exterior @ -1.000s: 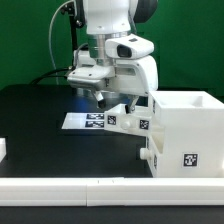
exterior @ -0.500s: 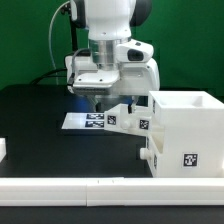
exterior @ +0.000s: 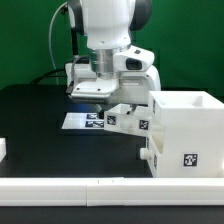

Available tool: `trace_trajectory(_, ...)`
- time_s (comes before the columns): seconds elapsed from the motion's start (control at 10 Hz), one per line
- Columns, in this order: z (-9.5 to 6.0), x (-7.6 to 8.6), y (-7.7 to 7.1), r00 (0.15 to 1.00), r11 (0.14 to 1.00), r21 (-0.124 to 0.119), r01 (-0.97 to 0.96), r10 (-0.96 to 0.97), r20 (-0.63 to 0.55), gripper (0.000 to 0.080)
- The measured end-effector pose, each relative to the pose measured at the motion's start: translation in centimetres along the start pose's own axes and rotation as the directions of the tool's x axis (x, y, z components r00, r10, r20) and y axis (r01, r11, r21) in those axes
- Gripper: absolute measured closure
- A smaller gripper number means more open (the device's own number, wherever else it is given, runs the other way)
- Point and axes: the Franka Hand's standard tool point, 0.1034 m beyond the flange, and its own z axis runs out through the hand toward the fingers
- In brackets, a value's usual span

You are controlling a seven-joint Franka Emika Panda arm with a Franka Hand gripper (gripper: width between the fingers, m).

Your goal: Assemble drawer

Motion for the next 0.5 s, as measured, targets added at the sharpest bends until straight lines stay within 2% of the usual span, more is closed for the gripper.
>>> trace_trajectory(0.2, 0.05, 0.05, -0.07, 1.0, 1.0, 0.0, -0.005, 0.005, -0.002, 0.0552)
trace_trajectory(0.3, 0.07, 0.06, -0.11, 1.0, 1.0, 0.0, -0.006, 0.006, -0.002, 0.0552)
trace_trajectory(0.4, 0.08, 0.05, -0.14, 1.0, 1.0, 0.0, -0.007, 0.007, -0.002, 0.0738)
trace_trajectory(0.5, 0.08, 0.05, -0.15, 1.0, 1.0, 0.0, -0.008, 0.008, -0.003, 0.0763)
